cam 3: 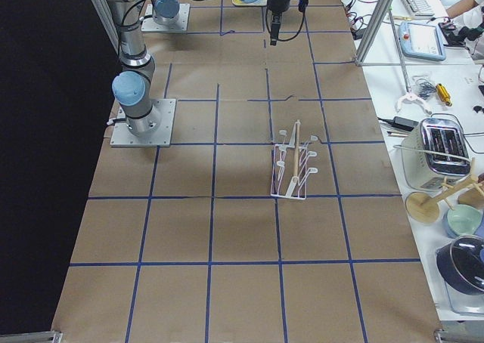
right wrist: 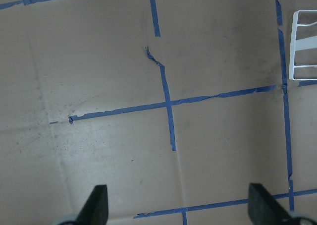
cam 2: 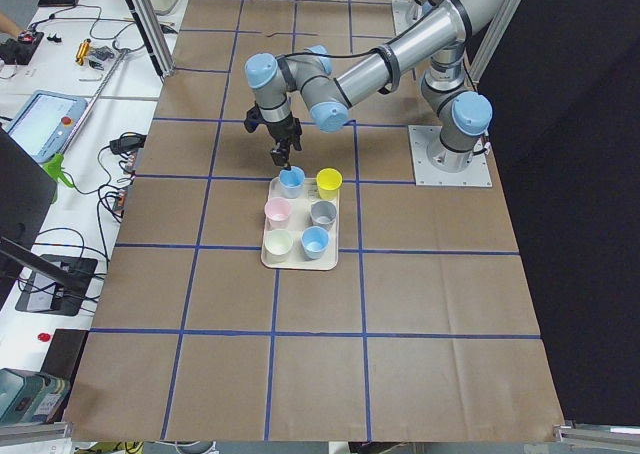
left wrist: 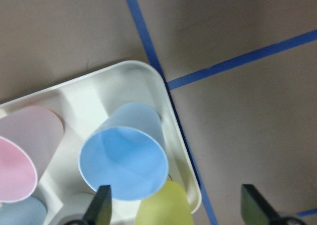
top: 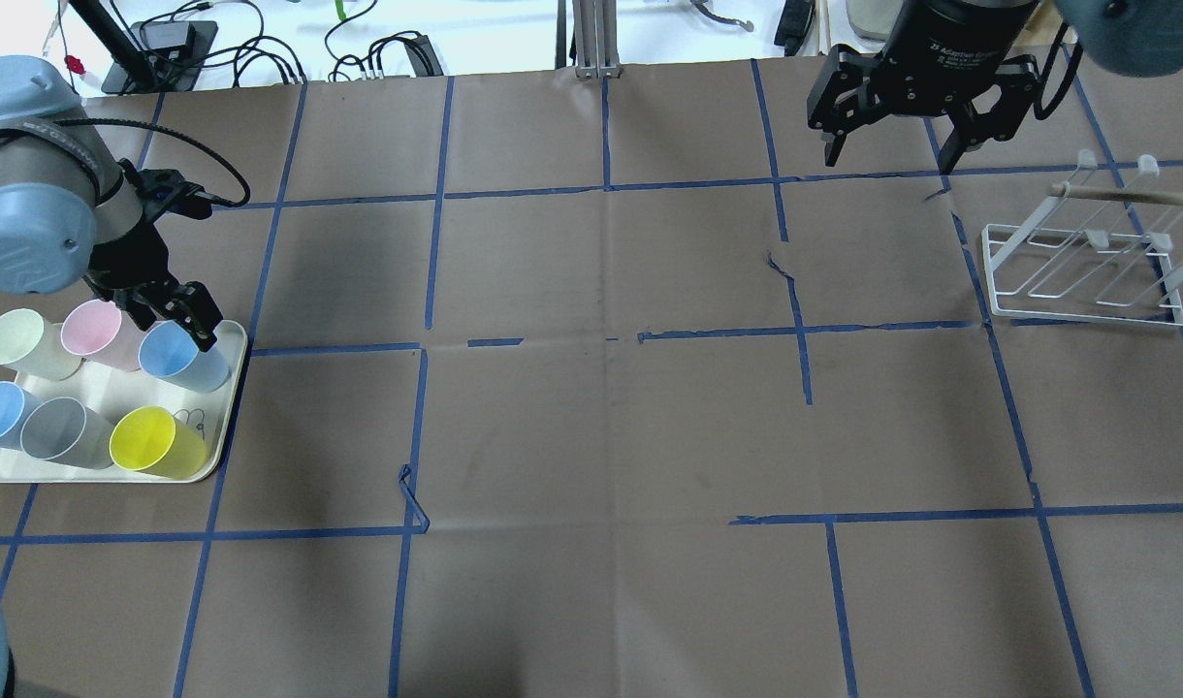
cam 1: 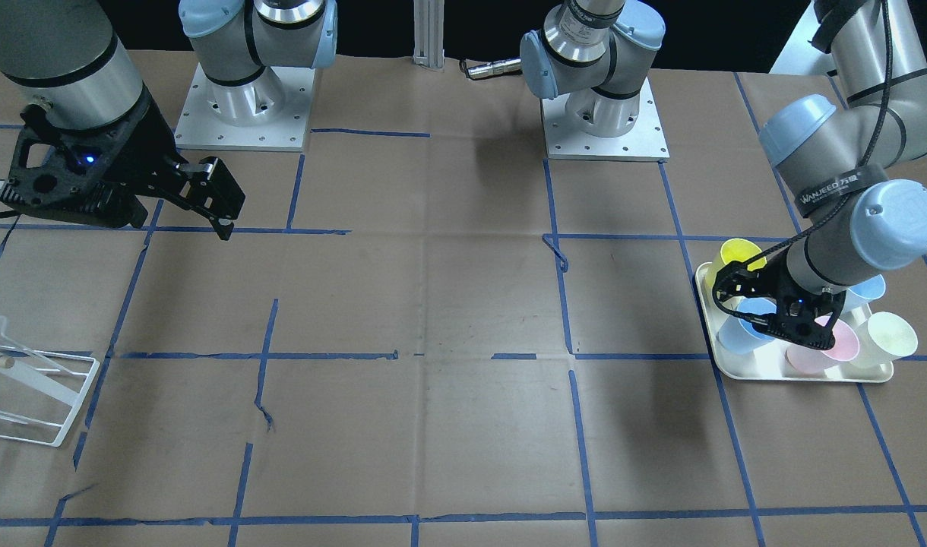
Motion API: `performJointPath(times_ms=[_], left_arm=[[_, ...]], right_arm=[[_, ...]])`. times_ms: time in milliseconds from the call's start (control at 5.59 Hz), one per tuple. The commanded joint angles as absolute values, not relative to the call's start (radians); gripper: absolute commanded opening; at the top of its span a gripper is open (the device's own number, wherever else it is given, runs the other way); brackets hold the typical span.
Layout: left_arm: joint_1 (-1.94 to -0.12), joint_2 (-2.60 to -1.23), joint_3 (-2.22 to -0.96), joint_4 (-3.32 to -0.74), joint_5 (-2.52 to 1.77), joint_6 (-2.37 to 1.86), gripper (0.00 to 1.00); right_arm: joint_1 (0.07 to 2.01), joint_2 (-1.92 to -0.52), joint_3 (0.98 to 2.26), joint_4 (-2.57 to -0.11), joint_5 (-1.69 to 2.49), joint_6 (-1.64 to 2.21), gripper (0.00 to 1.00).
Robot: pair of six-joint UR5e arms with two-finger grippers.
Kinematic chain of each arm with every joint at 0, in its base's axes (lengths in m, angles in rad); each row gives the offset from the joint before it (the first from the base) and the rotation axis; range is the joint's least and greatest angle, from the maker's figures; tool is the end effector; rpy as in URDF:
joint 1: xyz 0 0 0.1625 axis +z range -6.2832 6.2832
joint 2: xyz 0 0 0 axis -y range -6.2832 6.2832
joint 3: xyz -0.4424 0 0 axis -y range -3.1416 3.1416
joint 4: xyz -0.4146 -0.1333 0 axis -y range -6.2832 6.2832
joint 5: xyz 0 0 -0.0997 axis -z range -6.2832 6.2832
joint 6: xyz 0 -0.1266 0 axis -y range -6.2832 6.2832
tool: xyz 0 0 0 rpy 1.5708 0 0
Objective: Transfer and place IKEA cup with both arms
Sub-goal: 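Open the left gripper and raise it away from the tray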
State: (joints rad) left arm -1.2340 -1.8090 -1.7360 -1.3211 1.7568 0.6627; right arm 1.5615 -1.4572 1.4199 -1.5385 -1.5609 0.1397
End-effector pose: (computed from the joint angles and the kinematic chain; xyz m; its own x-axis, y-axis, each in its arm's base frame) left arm 0.0831 -0.5697 0.2914 -0.9395 0.3389 -0.0499 0.3190 0.9186 0.2331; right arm 0.1293 -0.5660 0.4914 -0.9889 0.1484 -0.0105 0.1484 0.9889 -0.0036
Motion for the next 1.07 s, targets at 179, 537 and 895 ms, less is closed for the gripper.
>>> performJointPath(times_ms=[179,537,895], left_arm=[[-1.484,-1.651,-1.611,-1.568,1.638,0.293,0.99],[-1.632,-1.544,-1.578,-1.629,1.635,0.095,0.99],[-1.641,-1.542,-1.557,-1.609,1.624,0.094,0.99]], right_arm=[[1.563,-1.459,1.419,-1.536,-1.56,0.143,1.0],[1.563,-1.459,1.419,-1.534,-1.56,0.141,1.0],[1.563,-1.46,1.42,-1.534,-1.56,0.141,1.0]])
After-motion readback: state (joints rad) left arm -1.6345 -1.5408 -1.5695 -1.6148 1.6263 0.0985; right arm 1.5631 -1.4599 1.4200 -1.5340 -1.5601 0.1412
